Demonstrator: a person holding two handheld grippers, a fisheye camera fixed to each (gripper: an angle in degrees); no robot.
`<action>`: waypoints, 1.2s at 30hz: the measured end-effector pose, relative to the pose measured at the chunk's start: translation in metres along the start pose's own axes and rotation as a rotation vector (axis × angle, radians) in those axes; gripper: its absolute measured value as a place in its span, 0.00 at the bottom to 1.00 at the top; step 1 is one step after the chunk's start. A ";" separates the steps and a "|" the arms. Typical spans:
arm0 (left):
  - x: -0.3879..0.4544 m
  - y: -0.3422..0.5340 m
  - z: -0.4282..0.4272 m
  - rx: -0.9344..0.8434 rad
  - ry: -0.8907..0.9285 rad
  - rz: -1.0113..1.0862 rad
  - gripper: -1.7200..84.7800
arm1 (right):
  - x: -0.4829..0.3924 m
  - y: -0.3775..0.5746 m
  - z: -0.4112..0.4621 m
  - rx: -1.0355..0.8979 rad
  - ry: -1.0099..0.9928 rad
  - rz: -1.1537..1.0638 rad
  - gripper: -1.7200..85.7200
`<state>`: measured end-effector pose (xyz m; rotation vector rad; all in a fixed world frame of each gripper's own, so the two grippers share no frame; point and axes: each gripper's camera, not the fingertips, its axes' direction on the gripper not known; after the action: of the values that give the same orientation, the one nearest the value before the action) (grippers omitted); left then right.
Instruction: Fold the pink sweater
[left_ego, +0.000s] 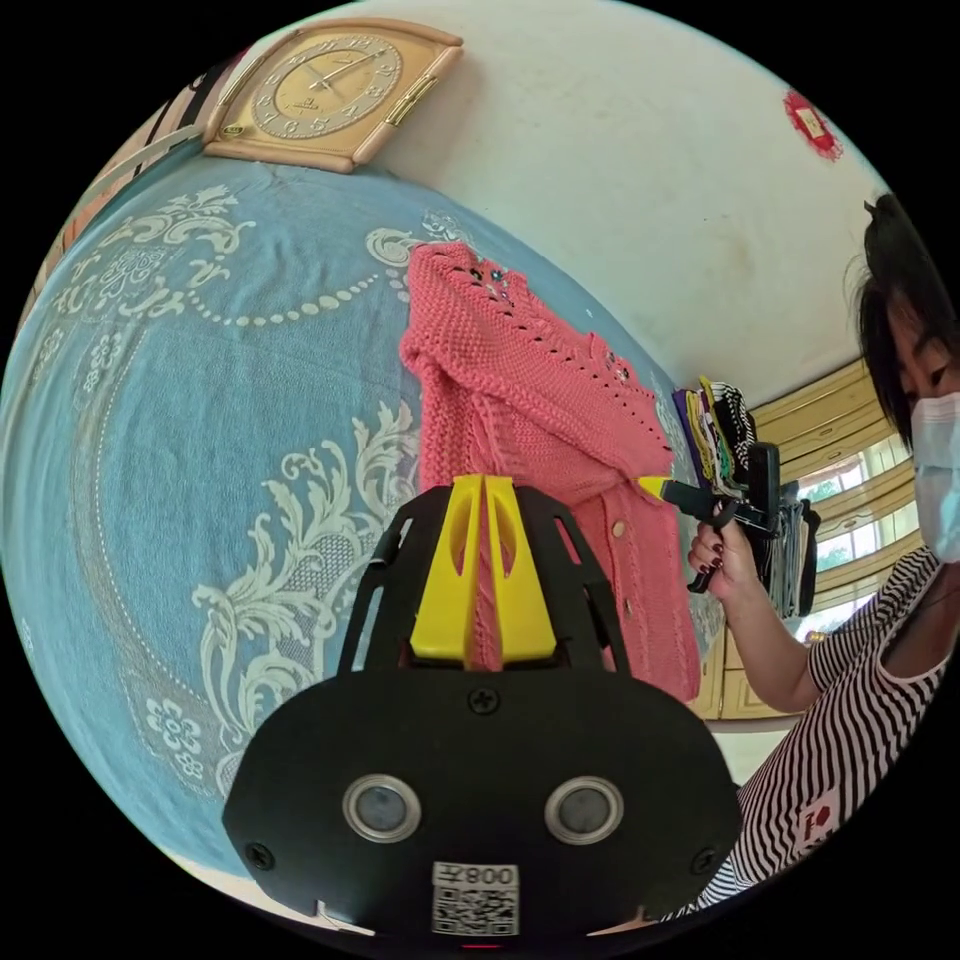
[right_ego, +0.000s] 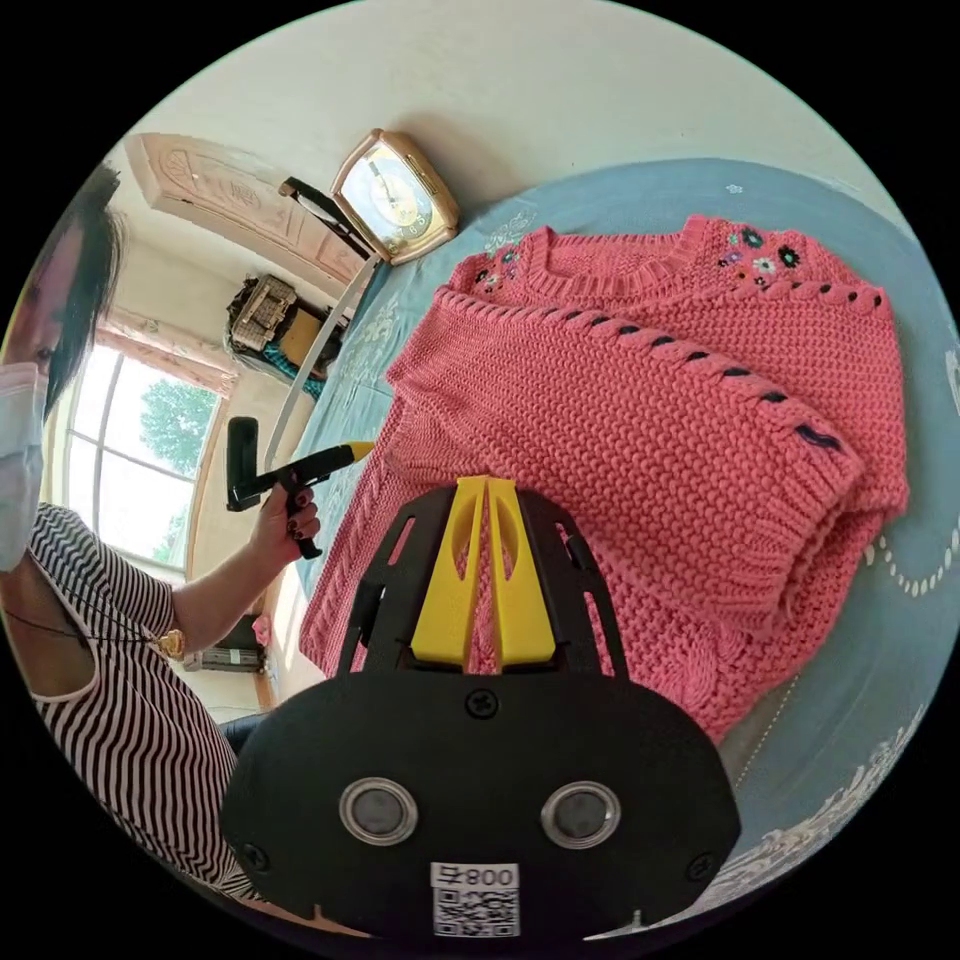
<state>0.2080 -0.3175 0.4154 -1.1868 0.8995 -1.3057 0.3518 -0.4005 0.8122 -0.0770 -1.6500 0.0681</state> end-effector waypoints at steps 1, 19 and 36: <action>-0.004 0.003 -0.001 -0.002 0.002 0.000 0.02 | 0.004 0.011 -0.007 0.016 0.014 -0.004 0.02; -0.142 0.123 -0.032 -0.188 0.188 -0.035 0.14 | 0.088 0.255 -0.090 0.086 0.012 0.219 0.11; -0.241 0.249 0.016 -0.318 0.431 -0.244 0.15 | 0.178 0.437 -0.102 0.091 -0.197 0.597 0.15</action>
<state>0.2547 -0.1051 0.1445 -1.3125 1.3437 -1.7005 0.4431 0.0510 0.9573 -0.5054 -1.7678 0.6197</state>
